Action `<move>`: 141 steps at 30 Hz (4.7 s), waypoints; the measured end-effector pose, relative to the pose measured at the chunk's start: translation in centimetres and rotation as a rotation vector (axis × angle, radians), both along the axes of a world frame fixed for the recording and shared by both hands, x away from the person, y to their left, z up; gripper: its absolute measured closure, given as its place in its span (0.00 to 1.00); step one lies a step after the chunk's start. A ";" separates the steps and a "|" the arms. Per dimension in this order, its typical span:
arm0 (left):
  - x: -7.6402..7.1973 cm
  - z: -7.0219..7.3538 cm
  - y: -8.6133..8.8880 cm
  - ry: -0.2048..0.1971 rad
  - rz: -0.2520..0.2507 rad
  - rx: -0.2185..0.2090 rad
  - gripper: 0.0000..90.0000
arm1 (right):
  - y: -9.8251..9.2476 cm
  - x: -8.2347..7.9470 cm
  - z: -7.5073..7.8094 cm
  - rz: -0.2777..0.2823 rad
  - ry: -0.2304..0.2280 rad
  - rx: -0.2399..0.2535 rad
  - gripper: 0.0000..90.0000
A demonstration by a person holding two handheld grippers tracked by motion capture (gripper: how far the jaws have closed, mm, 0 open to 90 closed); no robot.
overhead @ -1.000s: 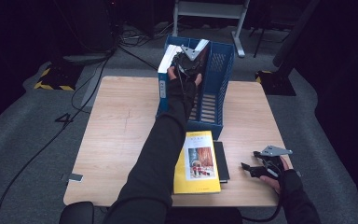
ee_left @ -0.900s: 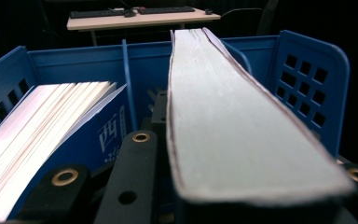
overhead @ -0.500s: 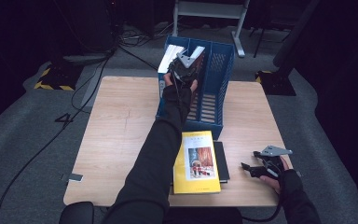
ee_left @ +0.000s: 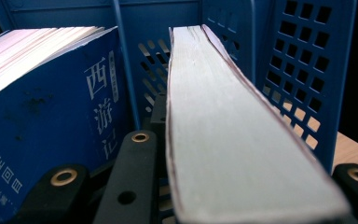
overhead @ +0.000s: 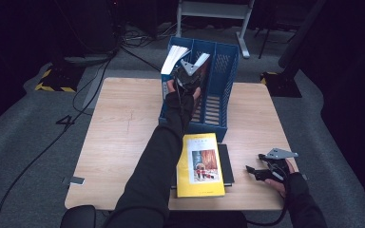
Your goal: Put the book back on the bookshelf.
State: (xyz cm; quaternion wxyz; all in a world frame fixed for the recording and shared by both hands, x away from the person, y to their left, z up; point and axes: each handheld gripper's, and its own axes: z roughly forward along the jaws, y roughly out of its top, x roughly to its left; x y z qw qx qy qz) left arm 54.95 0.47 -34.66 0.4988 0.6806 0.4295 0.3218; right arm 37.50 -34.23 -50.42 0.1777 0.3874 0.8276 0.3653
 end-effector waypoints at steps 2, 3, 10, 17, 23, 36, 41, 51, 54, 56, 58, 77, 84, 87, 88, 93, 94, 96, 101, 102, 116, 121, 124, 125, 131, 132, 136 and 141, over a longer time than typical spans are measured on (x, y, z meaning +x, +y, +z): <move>-0.2 0.0 0.1 0.001 -0.011 0.006 0.81 | 0.0 0.0 0.0 0.000 0.000 0.000 0.23; -0.4 0.0 0.1 0.005 -0.015 0.008 0.81 | 0.0 0.0 0.0 -0.001 0.000 0.000 0.23; -1.1 0.1 0.6 0.024 -0.045 0.025 0.80 | 0.0 0.0 0.0 0.000 0.001 0.000 0.23; -1.6 0.3 1.1 0.040 -0.067 0.050 0.79 | 0.0 0.0 0.0 -0.002 0.003 0.002 0.22; -1.6 0.8 1.2 0.050 -0.100 0.064 0.76 | 0.0 0.0 0.0 -0.002 0.003 0.002 0.22; -0.9 1.4 0.8 0.056 -0.080 0.092 0.81 | 0.0 0.0 0.0 -0.002 0.004 0.002 0.22; -0.1 1.4 0.2 0.046 -0.050 0.088 0.81 | 0.0 0.0 0.0 -0.002 0.003 0.002 0.22; 1.1 2.5 0.0 0.035 0.056 0.075 0.81 | 0.0 0.0 0.0 -0.001 0.004 0.003 0.22; 1.1 2.4 0.1 0.035 0.098 0.058 0.81 | 0.0 0.0 0.0 0.000 0.004 0.003 0.22; 1.2 2.4 0.3 0.028 0.112 0.046 0.81 | 0.0 0.0 0.0 0.000 0.004 0.004 0.22; 1.2 2.4 0.2 0.033 0.118 0.054 0.81 | 0.0 0.0 0.0 0.000 0.004 0.004 0.22; 1.3 1.1 -0.2 0.053 0.144 0.080 0.78 | 0.0 0.0 0.0 0.005 0.002 0.001 0.22; 0.9 1.4 -0.2 0.041 0.143 0.095 0.72 | 0.0 0.0 0.0 0.005 0.002 0.001 0.22; 0.8 1.5 -0.1 0.041 0.139 0.093 0.69 | 0.0 0.0 0.0 0.005 0.002 0.001 0.22; 0.8 1.5 -0.1 0.042 0.142 0.092 0.67 | 0.0 0.0 0.0 0.005 0.002 0.001 0.22; 0.3 1.7 0.2 0.041 0.127 0.076 0.61 | 0.0 0.0 0.0 0.005 0.002 0.001 0.22; 0.2 1.7 0.3 0.039 0.117 0.077 0.61 | 0.0 0.0 0.0 0.005 0.002 0.001 0.22; 0.0 1.7 0.3 0.039 0.112 0.088 0.61 | 0.0 0.0 0.0 0.005 0.002 0.000 0.22; -0.4 1.9 0.9 0.035 0.089 0.095 0.59 | 0.0 0.0 0.0 0.004 0.003 0.001 0.22; -0.4 1.9 1.0 0.036 0.084 0.095 0.59 | 0.0 0.0 0.0 0.003 0.003 0.001 0.22; -1.1 2.1 1.2 0.061 0.007 0.134 0.56 | 0.0 0.0 0.0 0.003 0.004 0.002 0.22; -1.3 2.0 1.7 0.071 -0.008 0.140 0.55 | 0.0 0.0 0.0 0.003 0.004 0.002 0.22; -1.4 2.0 2.0 0.066 -0.014 0.151 0.54 | 0.0 0.0 0.0 0.003 0.004 0.002 0.22; -1.4 2.1 2.1 0.072 -0.024 0.151 0.54 | 0.0 0.0 0.0 0.003 0.003 0.001 0.22; -2.1 2.1 2.3 0.059 -0.049 0.183 0.53 | 0.1 0.0 0.0 0.003 0.004 0.002 0.22; -2.2 2.1 2.4 0.058 -0.052 0.186 0.52 | 0.1 0.0 0.0 0.002 0.004 0.002 0.22; -2.5 2.0 2.8 0.057 -0.063 0.205 0.51 | 0.1 0.0 0.0 0.002 0.004 0.003 0.22; -2.7 2.1 3.1 0.062 -0.078 0.213 0.51 | 0.1 0.0 0.0 0.002 0.004 0.002 0.22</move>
